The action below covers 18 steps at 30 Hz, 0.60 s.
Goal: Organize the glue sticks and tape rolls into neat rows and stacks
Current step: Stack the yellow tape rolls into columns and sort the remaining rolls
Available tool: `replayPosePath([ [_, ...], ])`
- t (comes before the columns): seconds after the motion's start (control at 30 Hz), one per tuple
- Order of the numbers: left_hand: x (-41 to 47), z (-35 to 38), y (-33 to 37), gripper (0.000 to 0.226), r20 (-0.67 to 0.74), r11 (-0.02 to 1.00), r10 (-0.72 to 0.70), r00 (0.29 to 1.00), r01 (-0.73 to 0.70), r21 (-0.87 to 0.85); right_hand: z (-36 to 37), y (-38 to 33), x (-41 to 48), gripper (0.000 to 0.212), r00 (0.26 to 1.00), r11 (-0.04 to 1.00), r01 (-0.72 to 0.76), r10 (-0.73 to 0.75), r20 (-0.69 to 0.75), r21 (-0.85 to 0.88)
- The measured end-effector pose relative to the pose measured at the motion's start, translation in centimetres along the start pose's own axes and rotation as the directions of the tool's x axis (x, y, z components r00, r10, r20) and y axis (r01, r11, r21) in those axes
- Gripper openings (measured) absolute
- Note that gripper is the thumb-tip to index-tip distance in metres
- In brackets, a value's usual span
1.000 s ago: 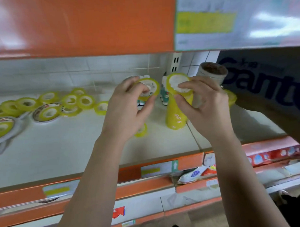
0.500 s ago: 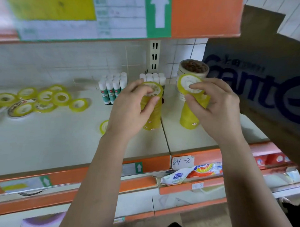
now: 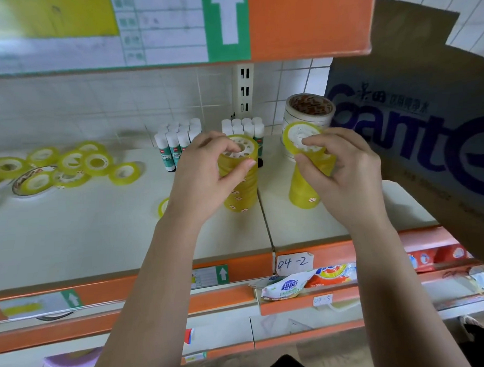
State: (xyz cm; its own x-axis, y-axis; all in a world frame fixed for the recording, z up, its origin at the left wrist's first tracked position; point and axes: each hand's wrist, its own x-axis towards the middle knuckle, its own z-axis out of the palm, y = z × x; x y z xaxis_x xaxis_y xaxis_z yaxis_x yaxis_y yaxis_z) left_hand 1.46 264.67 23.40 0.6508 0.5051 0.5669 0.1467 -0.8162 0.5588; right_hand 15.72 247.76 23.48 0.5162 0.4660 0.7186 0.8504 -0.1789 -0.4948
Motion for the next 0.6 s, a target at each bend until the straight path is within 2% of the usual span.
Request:
replayPosePath([
  [0.17, 0.15, 0.13, -0.16, 0.021, -0.006, 0.998, -0.050, 0.999, 0.050, -0.040, 0.04, -0.01, -0.15, 0.026, 1.000, 1.000, 0.011, -0.011, 0.005, 0.001],
  [0.43, 0.22, 0.15, 0.05, 0.028, 0.001, 0.999, -0.036, 0.999, 0.036, -0.032, 0.02, 0.01, -0.37, 0.027, 1.000, 1.000, 0.000, 0.000, 0.014, 0.004],
  [0.6, -0.10, 0.36, 0.06, 0.021, -0.012, 0.998, -0.022, 1.000, 0.021, -0.058, 0.04, 0.19, -0.52, 0.026, 1.000, 1.000, -0.004, 0.004, 0.018, 0.001],
])
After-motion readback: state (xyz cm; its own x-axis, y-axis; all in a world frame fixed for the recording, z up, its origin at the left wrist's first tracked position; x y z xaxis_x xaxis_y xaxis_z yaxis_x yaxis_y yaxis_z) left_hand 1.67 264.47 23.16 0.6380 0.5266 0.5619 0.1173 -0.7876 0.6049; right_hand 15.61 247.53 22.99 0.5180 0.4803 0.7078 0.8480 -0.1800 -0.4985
